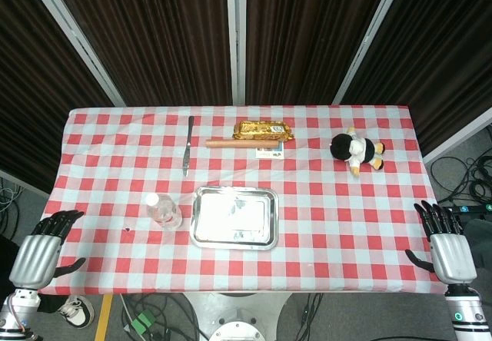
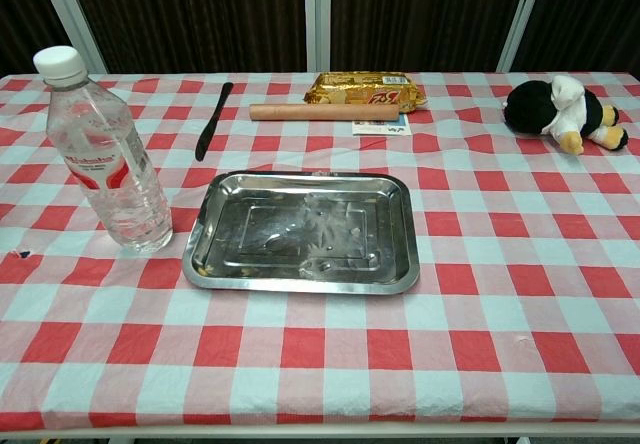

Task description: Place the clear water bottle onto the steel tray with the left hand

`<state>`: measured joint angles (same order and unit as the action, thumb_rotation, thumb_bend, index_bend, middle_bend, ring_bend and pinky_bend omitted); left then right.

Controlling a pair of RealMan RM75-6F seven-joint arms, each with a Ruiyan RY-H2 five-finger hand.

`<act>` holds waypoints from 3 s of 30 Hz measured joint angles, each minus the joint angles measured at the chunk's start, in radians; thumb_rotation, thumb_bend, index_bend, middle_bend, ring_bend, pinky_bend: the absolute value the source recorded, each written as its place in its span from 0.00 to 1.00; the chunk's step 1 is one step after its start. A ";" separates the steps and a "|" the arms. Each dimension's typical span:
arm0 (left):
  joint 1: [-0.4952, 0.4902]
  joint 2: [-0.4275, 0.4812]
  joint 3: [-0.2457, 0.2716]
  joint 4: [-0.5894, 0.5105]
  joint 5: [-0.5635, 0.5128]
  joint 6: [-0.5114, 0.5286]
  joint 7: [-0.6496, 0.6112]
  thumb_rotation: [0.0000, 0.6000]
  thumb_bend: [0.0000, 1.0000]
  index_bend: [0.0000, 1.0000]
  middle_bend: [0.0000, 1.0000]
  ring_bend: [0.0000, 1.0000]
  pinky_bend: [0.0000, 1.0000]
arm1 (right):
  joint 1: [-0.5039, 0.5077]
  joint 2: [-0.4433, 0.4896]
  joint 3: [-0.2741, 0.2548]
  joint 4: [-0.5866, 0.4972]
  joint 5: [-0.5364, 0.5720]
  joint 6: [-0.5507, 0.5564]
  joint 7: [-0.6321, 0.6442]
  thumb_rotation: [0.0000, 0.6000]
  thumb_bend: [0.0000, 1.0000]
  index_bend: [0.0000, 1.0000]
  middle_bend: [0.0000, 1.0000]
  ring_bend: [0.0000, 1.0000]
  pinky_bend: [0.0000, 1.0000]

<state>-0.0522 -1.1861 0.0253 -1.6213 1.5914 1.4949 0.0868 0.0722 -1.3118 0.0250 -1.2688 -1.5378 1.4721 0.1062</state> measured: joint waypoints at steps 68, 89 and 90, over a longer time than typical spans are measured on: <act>-0.340 -0.295 -0.151 0.169 -0.176 -0.487 -0.862 1.00 0.00 0.21 0.22 0.16 0.21 | 0.016 -0.022 0.026 0.065 0.069 -0.072 0.028 1.00 0.11 0.06 0.04 0.00 0.00; -0.391 -0.321 -0.161 0.181 -0.213 -0.520 -0.902 1.00 0.10 0.45 0.50 0.30 0.30 | 0.021 -0.018 0.030 0.070 0.081 -0.089 0.042 1.00 0.11 0.06 0.04 0.00 0.00; -0.393 -0.324 -0.166 0.180 -0.220 -0.520 -0.899 1.00 0.12 0.47 0.52 0.31 0.31 | 0.021 -0.018 0.031 0.070 0.081 -0.090 0.042 1.00 0.11 0.07 0.04 0.00 0.00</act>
<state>-0.4449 -1.5103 -0.1402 -1.4411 1.3714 0.9750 -0.8124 0.0932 -1.3300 0.0557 -1.1989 -1.4565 1.3823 0.1479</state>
